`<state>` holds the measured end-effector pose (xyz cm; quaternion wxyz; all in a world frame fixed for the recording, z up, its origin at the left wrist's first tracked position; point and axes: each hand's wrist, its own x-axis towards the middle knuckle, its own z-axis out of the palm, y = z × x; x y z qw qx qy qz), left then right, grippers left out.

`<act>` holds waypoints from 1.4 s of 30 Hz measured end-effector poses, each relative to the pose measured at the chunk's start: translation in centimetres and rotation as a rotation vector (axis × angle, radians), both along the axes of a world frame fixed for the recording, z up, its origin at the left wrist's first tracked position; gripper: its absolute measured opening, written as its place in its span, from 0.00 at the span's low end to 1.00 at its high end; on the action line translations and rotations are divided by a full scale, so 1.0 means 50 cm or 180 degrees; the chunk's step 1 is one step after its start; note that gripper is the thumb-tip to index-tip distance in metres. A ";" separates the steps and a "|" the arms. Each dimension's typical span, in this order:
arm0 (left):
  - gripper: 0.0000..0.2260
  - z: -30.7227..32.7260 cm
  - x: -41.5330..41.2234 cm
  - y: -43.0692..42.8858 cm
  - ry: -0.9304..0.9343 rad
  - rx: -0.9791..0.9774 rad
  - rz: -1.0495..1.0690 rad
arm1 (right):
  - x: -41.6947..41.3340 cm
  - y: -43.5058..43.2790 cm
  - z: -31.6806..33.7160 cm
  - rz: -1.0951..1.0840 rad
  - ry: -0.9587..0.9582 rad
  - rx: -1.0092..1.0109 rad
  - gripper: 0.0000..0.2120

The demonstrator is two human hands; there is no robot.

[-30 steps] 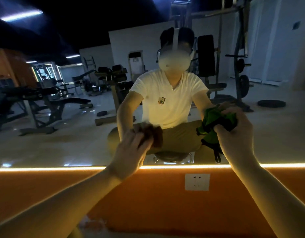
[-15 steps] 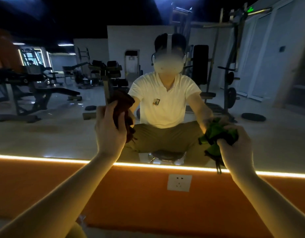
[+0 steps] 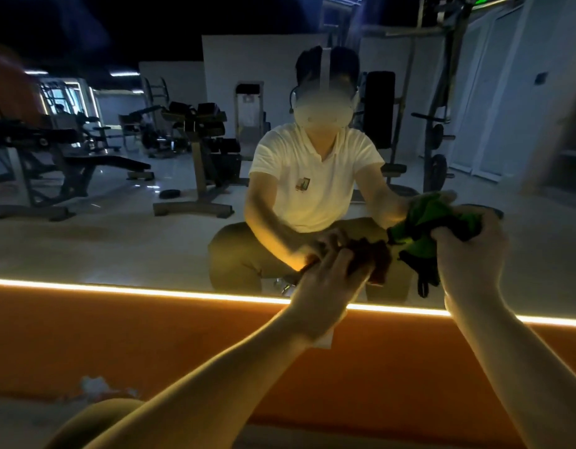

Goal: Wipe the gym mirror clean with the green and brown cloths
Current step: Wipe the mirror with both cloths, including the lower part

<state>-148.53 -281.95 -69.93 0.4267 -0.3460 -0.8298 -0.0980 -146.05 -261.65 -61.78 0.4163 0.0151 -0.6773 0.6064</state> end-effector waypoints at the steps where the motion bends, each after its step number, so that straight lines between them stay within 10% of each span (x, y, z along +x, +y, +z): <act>1: 0.18 0.009 0.002 -0.032 0.0107 -0.0058 0.0075 | 0.001 -0.001 -0.006 0.0014 0.0007 0.0072 0.15; 14: 0.12 0.032 0.061 -0.344 -0.0320 0.2074 0.1780 | -0.025 -0.061 -0.064 0.0545 0.0312 0.0908 0.16; 30: 0.21 -0.079 0.043 -0.063 -0.0636 0.0082 0.0387 | -0.020 -0.020 -0.065 0.0739 0.0264 0.0727 0.16; 36: 0.15 0.041 0.058 -0.220 0.0051 0.1083 0.1488 | -0.028 0.014 -0.053 0.0590 0.0378 0.0735 0.15; 42: 0.15 0.106 0.016 -0.117 0.0370 0.1522 0.0916 | -0.030 0.053 -0.051 0.0398 0.0453 0.0552 0.15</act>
